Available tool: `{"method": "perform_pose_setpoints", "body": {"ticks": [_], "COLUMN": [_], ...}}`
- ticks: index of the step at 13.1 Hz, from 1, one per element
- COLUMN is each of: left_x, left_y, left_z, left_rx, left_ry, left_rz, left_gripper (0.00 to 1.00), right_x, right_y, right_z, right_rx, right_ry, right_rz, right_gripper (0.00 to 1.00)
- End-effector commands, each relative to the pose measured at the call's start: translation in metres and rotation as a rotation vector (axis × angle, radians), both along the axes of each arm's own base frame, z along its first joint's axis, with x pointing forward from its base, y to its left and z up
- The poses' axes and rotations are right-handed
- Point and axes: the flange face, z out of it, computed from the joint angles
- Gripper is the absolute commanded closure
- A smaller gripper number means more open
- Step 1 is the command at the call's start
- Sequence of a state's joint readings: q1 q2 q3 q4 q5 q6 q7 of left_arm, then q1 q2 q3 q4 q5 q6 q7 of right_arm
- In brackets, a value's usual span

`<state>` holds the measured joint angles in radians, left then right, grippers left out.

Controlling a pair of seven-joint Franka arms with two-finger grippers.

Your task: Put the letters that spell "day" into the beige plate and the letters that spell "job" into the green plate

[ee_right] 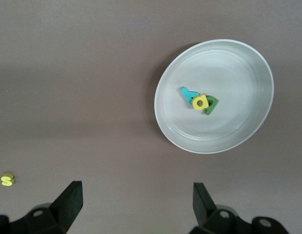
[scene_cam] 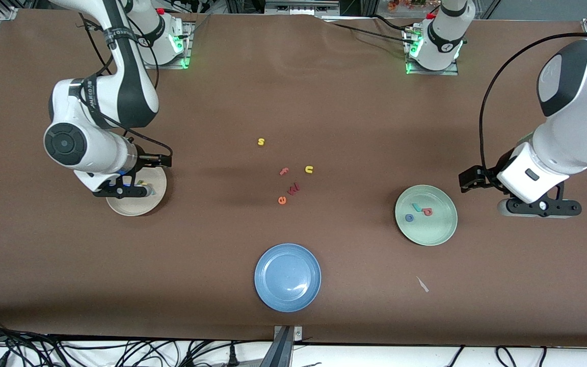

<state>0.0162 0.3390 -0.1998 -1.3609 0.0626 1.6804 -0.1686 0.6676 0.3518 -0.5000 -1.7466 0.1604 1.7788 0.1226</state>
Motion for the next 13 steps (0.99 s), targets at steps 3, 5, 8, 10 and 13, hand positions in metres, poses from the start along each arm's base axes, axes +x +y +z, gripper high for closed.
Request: {"method": "perform_pose_setpoints", "body": {"ticks": [3,5,8,10,13], "left_x": [-0.058,-0.075,-0.089,-0.111,-0.116], "left_y": [0.014,0.018,0.043,0.044,0.042], "left_z": [0.04,0.045,0.036,0.034,0.034], "left_rx": [0.023,0.033,0.036,0.035,0.034], "left_ry": [-0.015,-0.017,-0.042,-0.058,-0.061], "left_rz": [-0.002,-0.022,-0.083,-0.127,-0.135], "left_gripper": [0.0,0.0,0.0,0.0,0.0], "right_x": [-0.006,-0.005,-0.005,-0.007,-0.022], "right_y": [0.004,0.011,0.01,0.0,-0.003], "right_z": [0.029,0.049,0.065,0.078,0.111], "right_rx": [-0.002,-0.002,0.031,0.03,0.018], "right_ry": [0.02,0.034,0.019,0.006,0.0], "right_rz": [0.01,0.022,0.039,0.071,0.111], "right_gripper": [0.0,0.0,0.0,0.0,0.0]}}
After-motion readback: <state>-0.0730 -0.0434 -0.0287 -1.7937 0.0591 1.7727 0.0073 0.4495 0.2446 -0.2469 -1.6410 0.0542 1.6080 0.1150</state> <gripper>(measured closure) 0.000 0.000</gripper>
